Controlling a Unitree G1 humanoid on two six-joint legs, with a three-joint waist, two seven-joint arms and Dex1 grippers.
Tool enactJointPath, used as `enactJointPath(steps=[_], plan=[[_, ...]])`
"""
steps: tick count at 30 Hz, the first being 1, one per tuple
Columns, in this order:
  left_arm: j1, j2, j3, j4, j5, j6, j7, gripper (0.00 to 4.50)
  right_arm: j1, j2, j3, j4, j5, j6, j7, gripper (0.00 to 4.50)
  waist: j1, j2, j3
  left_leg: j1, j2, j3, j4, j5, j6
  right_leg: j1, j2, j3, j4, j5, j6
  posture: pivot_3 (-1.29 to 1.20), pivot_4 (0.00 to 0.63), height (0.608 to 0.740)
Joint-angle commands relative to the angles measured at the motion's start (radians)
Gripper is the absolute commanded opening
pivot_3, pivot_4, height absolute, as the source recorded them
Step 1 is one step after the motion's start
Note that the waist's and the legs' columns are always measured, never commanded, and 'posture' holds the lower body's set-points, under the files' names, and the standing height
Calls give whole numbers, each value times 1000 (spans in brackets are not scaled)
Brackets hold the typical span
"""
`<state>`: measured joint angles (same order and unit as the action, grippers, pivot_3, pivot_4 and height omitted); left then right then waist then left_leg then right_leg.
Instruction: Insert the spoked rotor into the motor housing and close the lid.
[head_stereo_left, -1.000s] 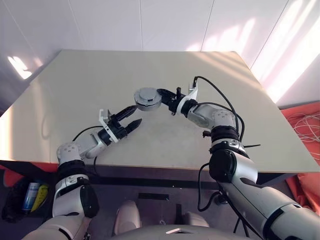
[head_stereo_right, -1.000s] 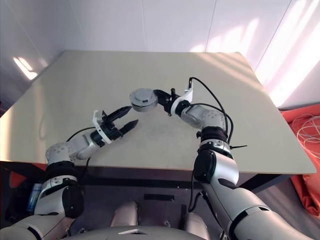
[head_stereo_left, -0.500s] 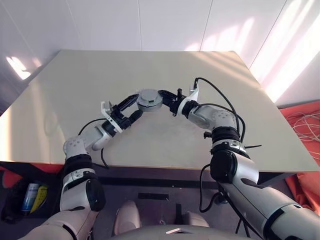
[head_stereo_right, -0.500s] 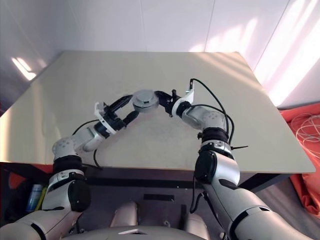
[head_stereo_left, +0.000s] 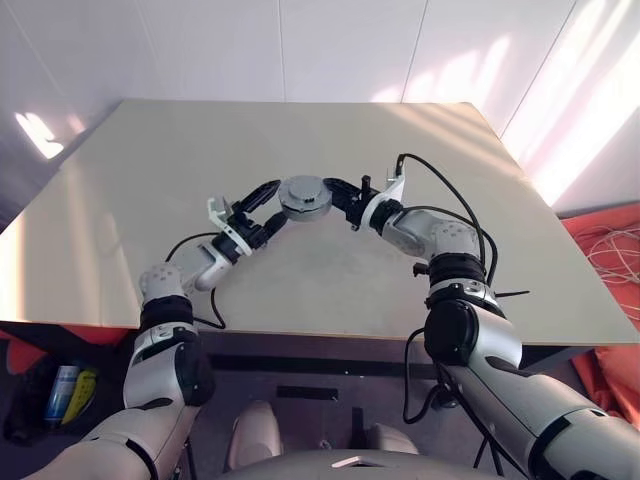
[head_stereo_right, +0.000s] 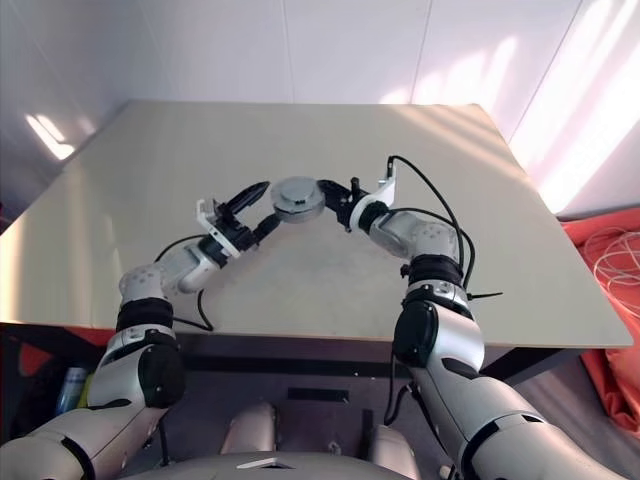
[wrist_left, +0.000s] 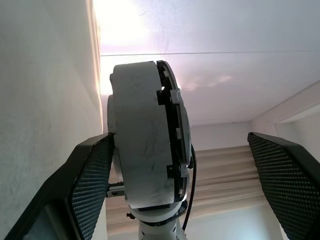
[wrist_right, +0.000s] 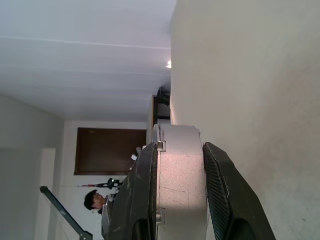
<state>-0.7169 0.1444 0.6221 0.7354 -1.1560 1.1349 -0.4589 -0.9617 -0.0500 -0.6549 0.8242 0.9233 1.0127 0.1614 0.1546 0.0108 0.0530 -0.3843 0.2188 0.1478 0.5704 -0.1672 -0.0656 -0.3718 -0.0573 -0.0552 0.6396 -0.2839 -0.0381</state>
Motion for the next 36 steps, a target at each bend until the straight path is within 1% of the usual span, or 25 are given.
enactJointPath(steps=[1,9,13,19,25,31,34,36], plan=[[-63,-20,-40,41,34,-15,-57,4484,-21,27,9,-58,45,33,28,1173,1,0,0,0,0,0,0,0,0,0,0,0,0,0,0,0,0,740],[-83,-7,-90,94,136,-36,-130,4484,-18,29,7,-68,44,37,28,1173,0,0,0,0,0,0,0,0,0,0,0,0,0,0,0,0,0,740],[-59,0,-140,65,212,-106,-171,4484,-16,31,12,-70,40,34,31,1173,3,0,0,0,0,0,0,0,0,0,0,0,0,0,0,0,0,740],[-57,3,-120,88,225,-122,-185,4484,-18,33,19,-66,37,30,38,1173,5,0,0,0,0,0,0,0,0,0,0,0,0,0,0,0,0,740],[-73,5,-40,124,184,-120,-180,4484,-16,31,24,-67,37,28,40,1173,5,0,0,0,0,0,0,0,0,0,0,0,0,0,0,0,0,740],[-66,2,-47,109,211,-138,-187,4484,-12,30,24,-72,36,29,40,1173,5,0,0,0,0,0,0,0,0,0,0,0,0,0,0,0,0,740],[-64,-1,-48,106,212,-138,-184,3914,-13,30,25,-70,36,27,40,1173,5,0,0,0,0,0,0,0,0,0,0,0,0,0,0,0,0,740],[-63,-1,-47,107,215,-140,-179,3280,-14,30,25,-69,34,25,40,1173,5,0,0,0,0,0,0,0,0,0,0,0,0,0,0,0,0,740]])
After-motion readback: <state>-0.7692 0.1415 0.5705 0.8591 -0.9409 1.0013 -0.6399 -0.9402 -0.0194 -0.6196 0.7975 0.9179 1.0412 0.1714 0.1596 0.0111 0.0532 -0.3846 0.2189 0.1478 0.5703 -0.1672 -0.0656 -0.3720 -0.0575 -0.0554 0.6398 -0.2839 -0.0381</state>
